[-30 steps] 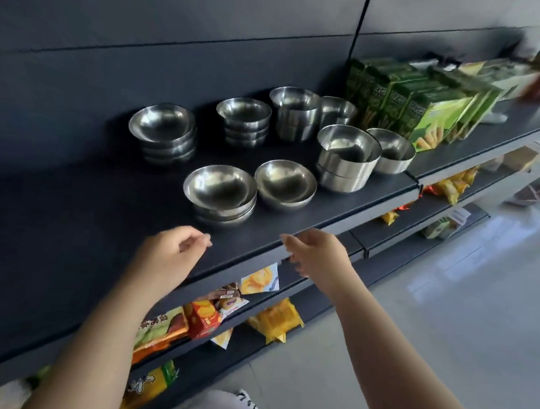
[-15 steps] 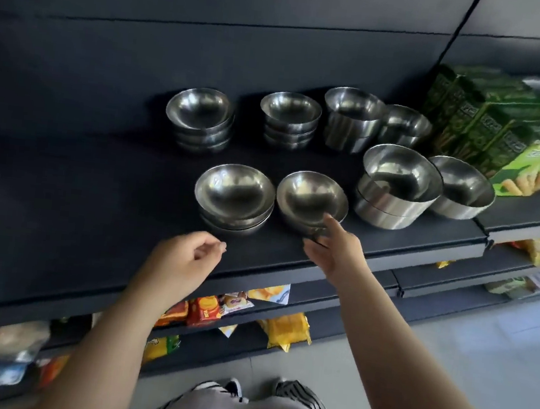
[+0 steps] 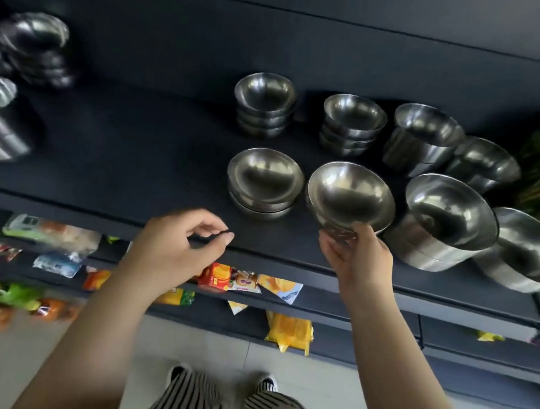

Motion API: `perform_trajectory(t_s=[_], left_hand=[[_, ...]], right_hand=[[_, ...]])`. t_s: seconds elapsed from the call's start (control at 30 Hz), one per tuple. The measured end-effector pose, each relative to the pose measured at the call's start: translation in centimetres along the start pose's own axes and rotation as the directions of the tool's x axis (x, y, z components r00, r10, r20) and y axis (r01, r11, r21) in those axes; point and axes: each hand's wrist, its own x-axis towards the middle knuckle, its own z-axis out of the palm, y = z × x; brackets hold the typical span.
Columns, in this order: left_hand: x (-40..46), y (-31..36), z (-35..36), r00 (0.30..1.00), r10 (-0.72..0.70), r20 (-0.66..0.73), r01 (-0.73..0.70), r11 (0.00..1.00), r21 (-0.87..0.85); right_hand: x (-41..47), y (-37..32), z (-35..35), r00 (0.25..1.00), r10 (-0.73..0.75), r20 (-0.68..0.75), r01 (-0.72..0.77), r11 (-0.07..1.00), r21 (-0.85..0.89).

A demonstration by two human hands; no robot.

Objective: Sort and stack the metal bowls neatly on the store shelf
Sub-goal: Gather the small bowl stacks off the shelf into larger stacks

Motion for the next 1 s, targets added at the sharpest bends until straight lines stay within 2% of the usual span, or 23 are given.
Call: perform_trajectory(t_s=[0.3, 0.57, 0.67, 0.83, 1.0], left_hand=[[-3.3, -1.1, -5.0, 0.976, 0.041, -0.212, -0.039, 0.999, 0.011], [-8.9, -8.7, -13.5, 0.921, -0.014, -0.39, 0.002, 1.0, -0.031], [-11.3, -12.3, -16.6, 0.912, -0.055, -0.406, 0.03, 0.997, -0.066], [-13.7, -17.4, -21.8, 0.914, -0.068, -0.401, 0.075, 0.997, 0.001], [-14.1, -21.0, -26.2, 0.904, -0.068, -0.423, 0.083, 0.996, 0.015]], right_hand=[[-5.8, -0.3, 5.5, 0.965, -0.083, 0.247, 0.106, 0.991, -0.081], [-12.0, 6.9, 14.0, 0.893, -0.001, 0.45, 0.08, 0.984, -0.157], [-14.6, 10.2, 17.2, 0.87, 0.03, 0.492, 0.058, 0.985, -0.164], [-17.9, 15.8, 21.3, 0.856, 0.066, 0.513, 0.02, 0.987, -0.16], [-19.7, 19.2, 25.1, 0.841, 0.119, 0.528, 0.021, 0.968, -0.252]])
